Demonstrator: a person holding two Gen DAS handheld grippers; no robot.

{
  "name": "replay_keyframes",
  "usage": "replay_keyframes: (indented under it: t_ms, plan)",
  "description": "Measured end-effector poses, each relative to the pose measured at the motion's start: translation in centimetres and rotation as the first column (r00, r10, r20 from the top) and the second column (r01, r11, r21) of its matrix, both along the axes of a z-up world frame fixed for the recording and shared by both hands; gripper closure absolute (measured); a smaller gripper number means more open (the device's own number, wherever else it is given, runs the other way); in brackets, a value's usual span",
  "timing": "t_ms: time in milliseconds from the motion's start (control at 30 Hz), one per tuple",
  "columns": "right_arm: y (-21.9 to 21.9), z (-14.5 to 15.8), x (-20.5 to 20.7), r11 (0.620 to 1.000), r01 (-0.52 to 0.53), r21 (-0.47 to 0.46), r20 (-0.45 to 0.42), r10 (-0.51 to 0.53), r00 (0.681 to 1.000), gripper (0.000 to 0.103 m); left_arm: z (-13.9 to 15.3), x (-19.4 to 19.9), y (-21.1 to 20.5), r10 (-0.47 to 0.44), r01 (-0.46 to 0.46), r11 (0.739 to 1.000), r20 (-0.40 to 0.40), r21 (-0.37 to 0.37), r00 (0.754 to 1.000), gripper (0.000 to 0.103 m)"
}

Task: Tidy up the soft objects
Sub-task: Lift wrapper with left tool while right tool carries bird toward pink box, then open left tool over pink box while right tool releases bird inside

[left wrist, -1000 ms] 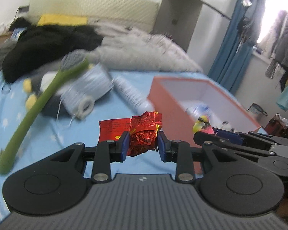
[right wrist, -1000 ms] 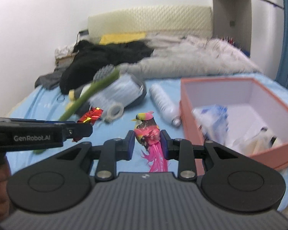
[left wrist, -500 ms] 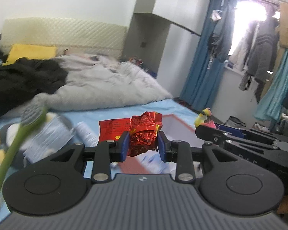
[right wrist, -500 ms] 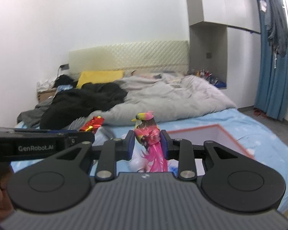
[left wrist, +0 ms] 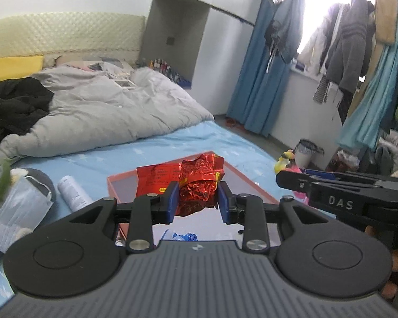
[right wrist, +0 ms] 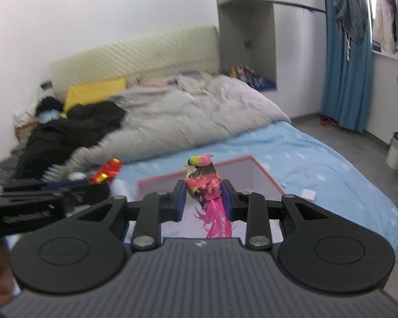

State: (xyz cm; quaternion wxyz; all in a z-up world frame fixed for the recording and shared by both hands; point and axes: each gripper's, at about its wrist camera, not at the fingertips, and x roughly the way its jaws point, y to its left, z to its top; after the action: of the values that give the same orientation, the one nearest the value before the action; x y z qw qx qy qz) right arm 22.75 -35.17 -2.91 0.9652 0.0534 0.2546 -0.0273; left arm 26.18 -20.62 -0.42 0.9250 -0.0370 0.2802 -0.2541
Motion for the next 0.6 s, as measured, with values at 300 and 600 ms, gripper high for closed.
replay_keyframes:
  t_ms: [300, 600]
  plan:
    - [-3.4, -5.6, 3.5, 0.998, 0.05, 0.04, -0.197, -0.041, 0.979, 0.071, -4.9, 5.2, -3.2, -0.027, 0.037, 0.997, -0.155, 0.063, 0.988, 0.066]
    - [-4.1, -8.7, 5.1, 0.996, 0.026, 0.087, -0.316, 0.003, 0.949, 0.07, -8.9, 8.1, -5.6, -0.055, 0.09, 0.988, -0.25, 0.129, 0.967, 0.065]
